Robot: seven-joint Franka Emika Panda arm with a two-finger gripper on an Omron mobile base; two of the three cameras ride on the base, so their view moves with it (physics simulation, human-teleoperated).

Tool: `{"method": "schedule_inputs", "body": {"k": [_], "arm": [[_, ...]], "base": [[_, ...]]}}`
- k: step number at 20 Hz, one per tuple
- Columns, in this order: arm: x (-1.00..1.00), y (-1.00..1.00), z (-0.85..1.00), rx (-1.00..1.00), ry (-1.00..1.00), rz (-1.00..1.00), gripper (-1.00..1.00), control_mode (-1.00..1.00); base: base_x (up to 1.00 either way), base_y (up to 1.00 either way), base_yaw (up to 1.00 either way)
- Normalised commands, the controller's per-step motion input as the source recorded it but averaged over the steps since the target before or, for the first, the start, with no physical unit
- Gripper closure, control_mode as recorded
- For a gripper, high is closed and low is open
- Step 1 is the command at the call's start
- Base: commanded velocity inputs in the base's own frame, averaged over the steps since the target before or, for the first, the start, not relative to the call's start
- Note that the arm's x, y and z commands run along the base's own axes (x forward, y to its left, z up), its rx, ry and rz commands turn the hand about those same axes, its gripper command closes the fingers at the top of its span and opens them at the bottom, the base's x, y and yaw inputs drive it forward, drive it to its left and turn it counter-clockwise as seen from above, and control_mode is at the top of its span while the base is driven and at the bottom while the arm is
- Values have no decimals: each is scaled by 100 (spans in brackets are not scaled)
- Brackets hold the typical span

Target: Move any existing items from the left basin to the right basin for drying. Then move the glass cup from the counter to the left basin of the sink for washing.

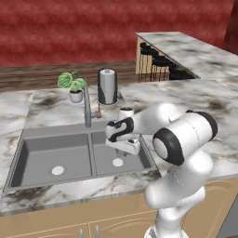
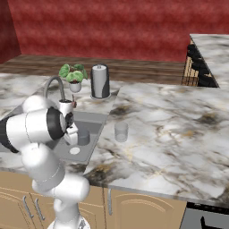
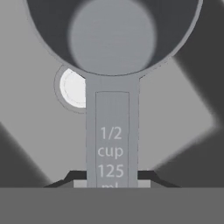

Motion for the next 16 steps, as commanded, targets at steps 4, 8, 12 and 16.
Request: {"method": "schedule_inputs", "body": {"k": [4,8,12,16], "arm": [[36,4,-31,-1,3,0,100,-100],[27,2,-31,0,2,0,100,-100],[24,2,-32,0,0,0,100,-100],[23,7,-30,0,0,0,100,-100]], "base": [[0,0,0],[0,0,0],[0,0,0],[0,0,0]]}}
